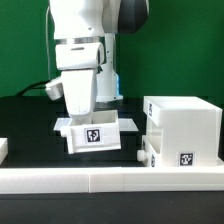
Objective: Assemble drawer
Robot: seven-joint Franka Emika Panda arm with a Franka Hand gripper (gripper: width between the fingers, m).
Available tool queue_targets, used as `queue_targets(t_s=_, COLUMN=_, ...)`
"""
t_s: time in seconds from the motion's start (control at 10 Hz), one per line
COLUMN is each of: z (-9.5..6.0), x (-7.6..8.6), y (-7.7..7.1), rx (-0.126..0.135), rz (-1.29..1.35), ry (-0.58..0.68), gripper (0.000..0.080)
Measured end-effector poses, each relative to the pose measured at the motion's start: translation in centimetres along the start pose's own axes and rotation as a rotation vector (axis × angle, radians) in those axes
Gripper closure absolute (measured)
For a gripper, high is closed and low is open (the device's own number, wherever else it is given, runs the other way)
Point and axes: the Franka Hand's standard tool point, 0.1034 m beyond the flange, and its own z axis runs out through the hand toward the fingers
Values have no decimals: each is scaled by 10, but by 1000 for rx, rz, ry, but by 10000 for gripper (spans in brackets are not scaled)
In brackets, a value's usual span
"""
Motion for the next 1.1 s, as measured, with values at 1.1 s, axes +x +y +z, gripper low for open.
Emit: queue_targets(t_s=1.1, z=-9, x=27, y=15, rx=20, rz=-70, ry=-128, gripper=755)
